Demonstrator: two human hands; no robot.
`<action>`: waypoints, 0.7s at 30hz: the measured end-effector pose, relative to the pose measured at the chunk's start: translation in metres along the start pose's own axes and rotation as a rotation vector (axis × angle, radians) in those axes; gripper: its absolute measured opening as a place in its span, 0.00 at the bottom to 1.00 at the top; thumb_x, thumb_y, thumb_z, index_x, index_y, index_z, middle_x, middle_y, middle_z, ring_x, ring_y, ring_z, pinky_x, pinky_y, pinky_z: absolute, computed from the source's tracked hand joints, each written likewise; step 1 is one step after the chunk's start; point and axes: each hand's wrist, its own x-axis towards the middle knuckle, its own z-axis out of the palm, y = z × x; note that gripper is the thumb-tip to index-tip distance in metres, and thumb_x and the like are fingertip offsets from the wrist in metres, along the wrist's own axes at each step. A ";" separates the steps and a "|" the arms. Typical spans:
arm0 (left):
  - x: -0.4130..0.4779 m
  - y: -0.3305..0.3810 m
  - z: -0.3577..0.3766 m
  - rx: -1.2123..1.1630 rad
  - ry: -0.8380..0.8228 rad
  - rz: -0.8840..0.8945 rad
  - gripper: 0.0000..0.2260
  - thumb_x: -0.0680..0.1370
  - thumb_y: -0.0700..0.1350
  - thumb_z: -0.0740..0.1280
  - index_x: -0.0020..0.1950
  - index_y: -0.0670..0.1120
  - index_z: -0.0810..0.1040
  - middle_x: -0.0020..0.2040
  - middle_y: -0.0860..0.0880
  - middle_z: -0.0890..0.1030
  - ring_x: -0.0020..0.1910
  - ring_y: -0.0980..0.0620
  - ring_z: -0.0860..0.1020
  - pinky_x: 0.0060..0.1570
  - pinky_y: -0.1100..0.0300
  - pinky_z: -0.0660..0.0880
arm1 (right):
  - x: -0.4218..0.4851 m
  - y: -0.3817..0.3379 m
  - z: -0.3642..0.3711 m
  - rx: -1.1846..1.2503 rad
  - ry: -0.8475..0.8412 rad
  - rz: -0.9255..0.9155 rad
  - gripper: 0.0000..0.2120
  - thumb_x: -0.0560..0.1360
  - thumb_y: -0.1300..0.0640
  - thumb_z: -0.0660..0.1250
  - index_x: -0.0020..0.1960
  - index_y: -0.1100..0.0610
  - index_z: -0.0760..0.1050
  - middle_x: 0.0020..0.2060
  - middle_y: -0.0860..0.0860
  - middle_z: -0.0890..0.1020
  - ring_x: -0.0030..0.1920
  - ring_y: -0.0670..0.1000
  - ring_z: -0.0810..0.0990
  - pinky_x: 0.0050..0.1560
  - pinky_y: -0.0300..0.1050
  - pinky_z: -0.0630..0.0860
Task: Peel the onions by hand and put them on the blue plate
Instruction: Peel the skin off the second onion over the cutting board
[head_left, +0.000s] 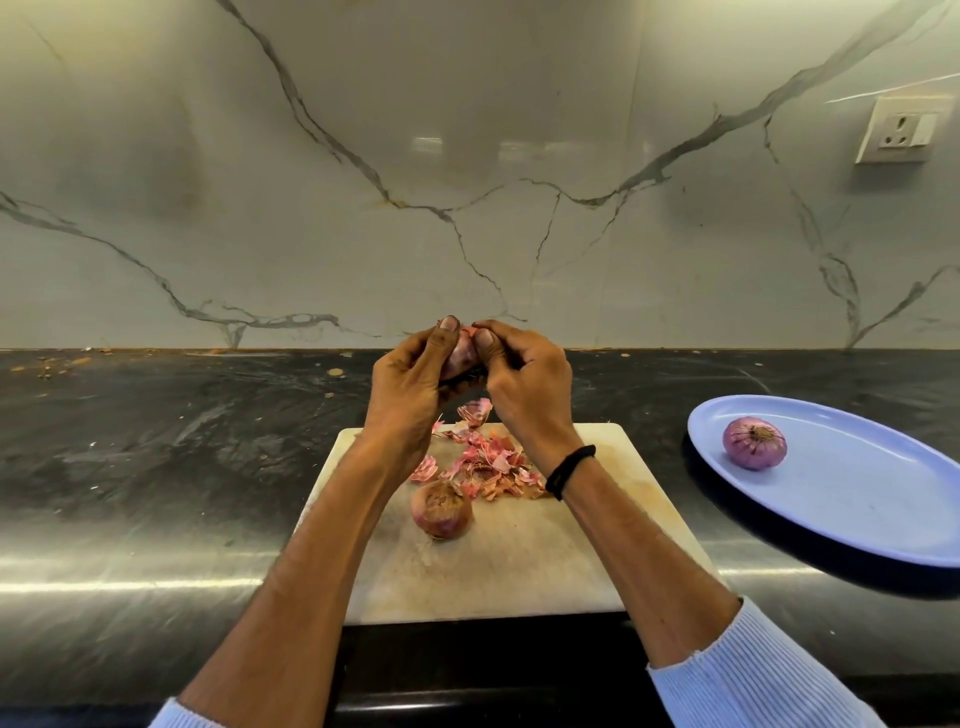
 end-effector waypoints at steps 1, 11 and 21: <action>0.000 0.000 0.001 -0.003 0.000 0.001 0.09 0.81 0.45 0.65 0.55 0.42 0.82 0.45 0.49 0.86 0.46 0.52 0.85 0.41 0.62 0.81 | 0.000 0.000 0.000 -0.018 0.028 -0.002 0.10 0.80 0.55 0.68 0.58 0.56 0.84 0.50 0.52 0.84 0.52 0.48 0.81 0.51 0.39 0.79; 0.003 0.002 0.005 -0.071 0.079 -0.046 0.09 0.82 0.46 0.64 0.47 0.45 0.81 0.40 0.50 0.85 0.43 0.52 0.84 0.41 0.59 0.82 | 0.007 -0.001 -0.012 -0.019 0.155 0.165 0.08 0.80 0.56 0.68 0.53 0.56 0.84 0.41 0.44 0.83 0.42 0.41 0.80 0.39 0.27 0.73; 0.006 0.004 0.001 -0.113 0.104 -0.070 0.12 0.81 0.50 0.67 0.49 0.42 0.81 0.40 0.46 0.86 0.38 0.49 0.83 0.37 0.59 0.82 | 0.009 -0.008 -0.024 0.006 0.157 0.250 0.17 0.79 0.44 0.66 0.39 0.55 0.82 0.32 0.44 0.81 0.36 0.40 0.77 0.34 0.29 0.67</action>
